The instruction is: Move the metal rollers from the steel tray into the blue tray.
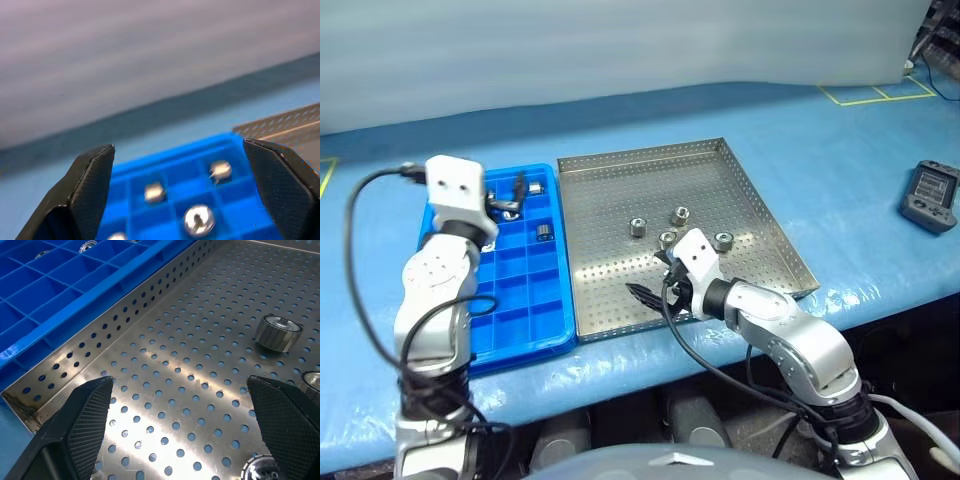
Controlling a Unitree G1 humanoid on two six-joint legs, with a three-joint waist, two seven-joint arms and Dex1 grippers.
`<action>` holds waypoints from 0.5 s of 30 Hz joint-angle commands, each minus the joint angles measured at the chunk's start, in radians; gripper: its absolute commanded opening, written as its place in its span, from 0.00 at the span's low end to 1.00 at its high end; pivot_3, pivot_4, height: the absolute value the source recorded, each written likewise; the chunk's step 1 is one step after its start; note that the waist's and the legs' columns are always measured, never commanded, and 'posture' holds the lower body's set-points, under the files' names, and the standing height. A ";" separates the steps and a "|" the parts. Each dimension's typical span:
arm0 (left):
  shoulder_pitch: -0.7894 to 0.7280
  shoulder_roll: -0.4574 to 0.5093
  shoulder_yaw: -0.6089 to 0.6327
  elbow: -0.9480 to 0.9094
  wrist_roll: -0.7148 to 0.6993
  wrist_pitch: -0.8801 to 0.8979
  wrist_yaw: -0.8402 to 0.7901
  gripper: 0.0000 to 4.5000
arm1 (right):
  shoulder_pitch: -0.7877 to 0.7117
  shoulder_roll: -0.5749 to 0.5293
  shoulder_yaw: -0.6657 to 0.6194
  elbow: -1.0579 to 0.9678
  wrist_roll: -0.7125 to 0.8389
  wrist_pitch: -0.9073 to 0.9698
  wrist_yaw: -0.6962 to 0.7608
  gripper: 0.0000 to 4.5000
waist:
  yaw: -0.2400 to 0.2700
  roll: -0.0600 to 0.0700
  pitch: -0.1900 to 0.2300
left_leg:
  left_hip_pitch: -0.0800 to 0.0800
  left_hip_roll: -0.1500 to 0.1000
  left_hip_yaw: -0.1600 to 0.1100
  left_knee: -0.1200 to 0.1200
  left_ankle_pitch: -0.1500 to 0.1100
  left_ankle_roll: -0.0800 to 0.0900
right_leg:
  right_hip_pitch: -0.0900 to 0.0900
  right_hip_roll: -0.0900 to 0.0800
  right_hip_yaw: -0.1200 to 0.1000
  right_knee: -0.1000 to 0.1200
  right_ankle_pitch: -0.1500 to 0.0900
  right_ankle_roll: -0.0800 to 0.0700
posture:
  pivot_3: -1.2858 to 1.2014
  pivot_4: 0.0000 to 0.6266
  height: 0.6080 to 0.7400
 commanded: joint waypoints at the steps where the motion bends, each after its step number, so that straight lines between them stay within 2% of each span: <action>1: -0.079 0.016 -0.103 0.081 -0.085 0.021 -0.159 1.00 | 0.015 -0.006 -0.036 -0.053 -0.001 -0.001 -0.017 1.00 | -0.011 0.000 0.000 | 0.000 0.000 0.000 0.000 0.000 0.000 | 0.000 0.000 0.000 0.000 0.000 0.000 | 0.44 0.24 1.00; 3: -0.146 -0.008 -0.150 0.150 -0.133 0.099 -0.211 1.00 | 0.029 -0.007 -0.043 -0.064 -0.005 0.000 -0.029 1.00 | -0.026 0.000 0.000 | -0.001 0.000 0.000 0.000 0.000 0.001 | -0.001 0.000 0.000 0.000 0.000 0.000 | 0.43 0.24 1.00; 8: -0.265 -0.055 -0.252 0.347 -0.124 0.125 -0.258 1.00 | 0.061 0.003 -0.053 -0.088 -0.010 0.000 -0.061 1.00 | -0.073 0.000 0.000 | -0.001 0.000 0.001 0.000 -0.001 0.001 | -0.001 0.000 0.001 -0.001 0.000 0.002 | 0.41 0.24 1.00; 15: -0.357 -0.121 -0.316 0.581 -0.024 0.074 -0.174 1.00 | 0.107 0.021 -0.062 -0.125 -0.013 0.003 -0.099 1.00 | -0.145 0.000 0.001 | -0.002 0.000 0.000 0.000 -0.001 0.002 | -0.001 0.001 0.002 -0.001 0.001 0.004 | 0.39 0.24 1.00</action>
